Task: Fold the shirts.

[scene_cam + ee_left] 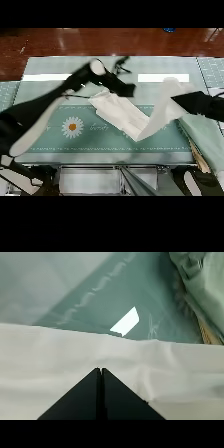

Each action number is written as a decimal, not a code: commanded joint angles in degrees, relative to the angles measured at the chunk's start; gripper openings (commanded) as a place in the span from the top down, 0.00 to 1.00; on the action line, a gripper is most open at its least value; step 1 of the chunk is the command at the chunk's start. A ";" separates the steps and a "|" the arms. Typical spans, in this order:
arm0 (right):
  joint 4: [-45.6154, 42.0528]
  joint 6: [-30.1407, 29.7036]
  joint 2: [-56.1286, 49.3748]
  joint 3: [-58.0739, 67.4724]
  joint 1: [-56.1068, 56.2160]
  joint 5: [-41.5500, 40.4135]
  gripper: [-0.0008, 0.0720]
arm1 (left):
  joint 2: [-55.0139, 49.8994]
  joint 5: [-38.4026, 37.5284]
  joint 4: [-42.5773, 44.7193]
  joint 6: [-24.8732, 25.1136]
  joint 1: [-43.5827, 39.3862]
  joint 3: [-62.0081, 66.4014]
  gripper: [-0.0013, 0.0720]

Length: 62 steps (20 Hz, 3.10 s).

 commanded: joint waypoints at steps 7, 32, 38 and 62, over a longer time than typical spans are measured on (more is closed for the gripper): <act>8.87 -10.51 -35.19 17.75 23.17 -15.13 0.96 | 36.02 -5.42 11.21 -0.98 27.32 -16.98 0.96; -30.47 9.09 -20.87 -4.44 4.42 -8.04 0.43 | 62.97 7.82 10.78 -6.54 28.02 -59.08 0.96; -8.41 8.20 -12.74 -32.89 4.66 -23.50 0.43 | 62.93 8.41 10.25 -6.51 26.60 -59.08 0.96; -10.40 -0.09 -41.11 32.98 17.57 -10.14 0.96 | 62.84 11.37 10.23 -6.54 23.74 -59.12 0.96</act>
